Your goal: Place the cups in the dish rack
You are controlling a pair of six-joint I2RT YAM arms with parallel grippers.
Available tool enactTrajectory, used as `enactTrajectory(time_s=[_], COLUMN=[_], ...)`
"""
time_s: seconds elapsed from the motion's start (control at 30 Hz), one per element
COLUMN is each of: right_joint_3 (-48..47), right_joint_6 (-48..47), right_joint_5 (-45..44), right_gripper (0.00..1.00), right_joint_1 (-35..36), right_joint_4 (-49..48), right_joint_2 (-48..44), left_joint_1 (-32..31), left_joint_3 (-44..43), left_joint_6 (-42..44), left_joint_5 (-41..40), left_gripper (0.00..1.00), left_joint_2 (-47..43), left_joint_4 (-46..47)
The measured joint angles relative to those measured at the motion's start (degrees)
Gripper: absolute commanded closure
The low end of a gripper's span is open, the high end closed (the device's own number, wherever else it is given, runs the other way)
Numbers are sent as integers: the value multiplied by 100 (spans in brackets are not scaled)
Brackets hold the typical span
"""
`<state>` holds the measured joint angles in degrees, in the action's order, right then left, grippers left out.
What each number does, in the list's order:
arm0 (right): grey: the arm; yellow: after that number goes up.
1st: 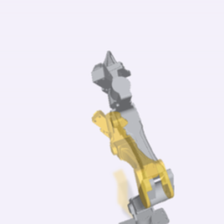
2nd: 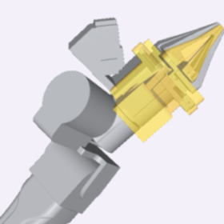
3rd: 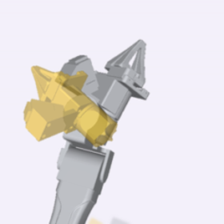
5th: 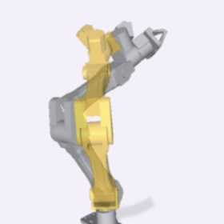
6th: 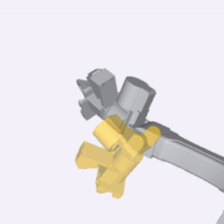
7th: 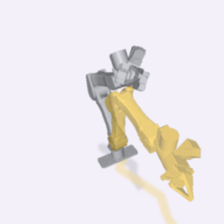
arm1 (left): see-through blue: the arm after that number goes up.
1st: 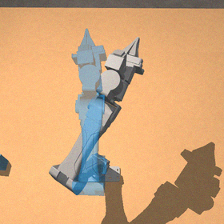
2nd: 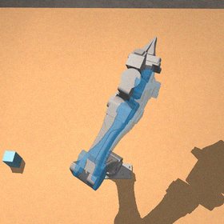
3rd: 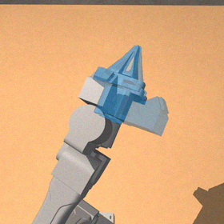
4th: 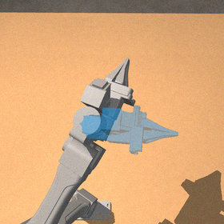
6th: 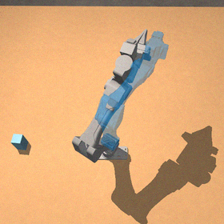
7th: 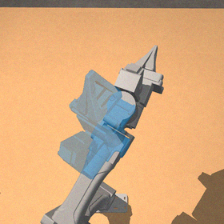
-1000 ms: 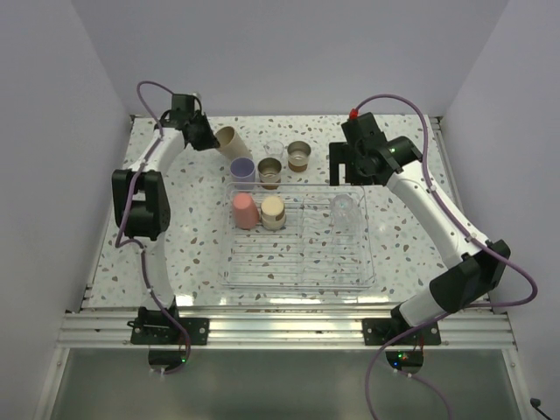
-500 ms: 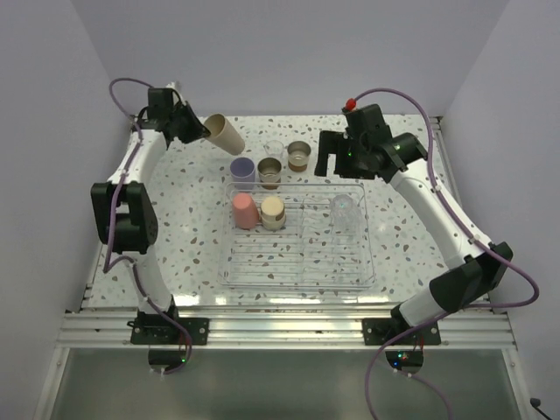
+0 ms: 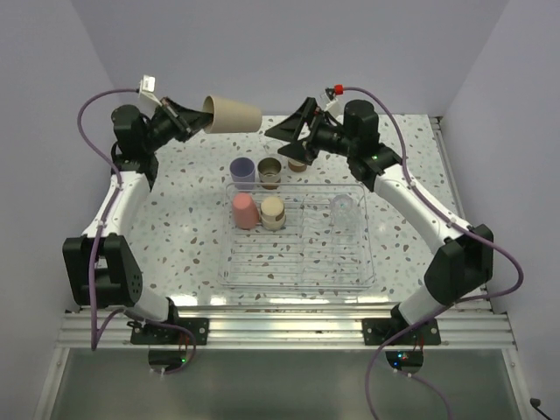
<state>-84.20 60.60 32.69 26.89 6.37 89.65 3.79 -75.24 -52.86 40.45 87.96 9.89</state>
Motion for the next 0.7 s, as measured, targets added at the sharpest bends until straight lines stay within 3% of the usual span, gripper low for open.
enactTrajectory(time_s=[0.1,0.23,0.57,0.7], right_joint_3=[190,216,216,216], right_joint_6=[809,1480,1827,1827], right_joint_5=[162,199,175,170], right_gripper=[2,2,2,2], right_joint_1=[0,11,133,170], right_joint_4=[-1029,-1823,-2216,-2216], right_joint_2=[188,341,372,372], left_joint_1=[-7,-22,-177,-212], left_joint_3=[968,1663,1891,1891], left_joint_6=[-1001,-1917,-2959,-3126], left_joint_5=[413,708,822,841], left_gripper=[100,100,100,100], left_joint_2=[-190,-205,-573,-581], left_joint_4=[1364,2402,3982,4205])
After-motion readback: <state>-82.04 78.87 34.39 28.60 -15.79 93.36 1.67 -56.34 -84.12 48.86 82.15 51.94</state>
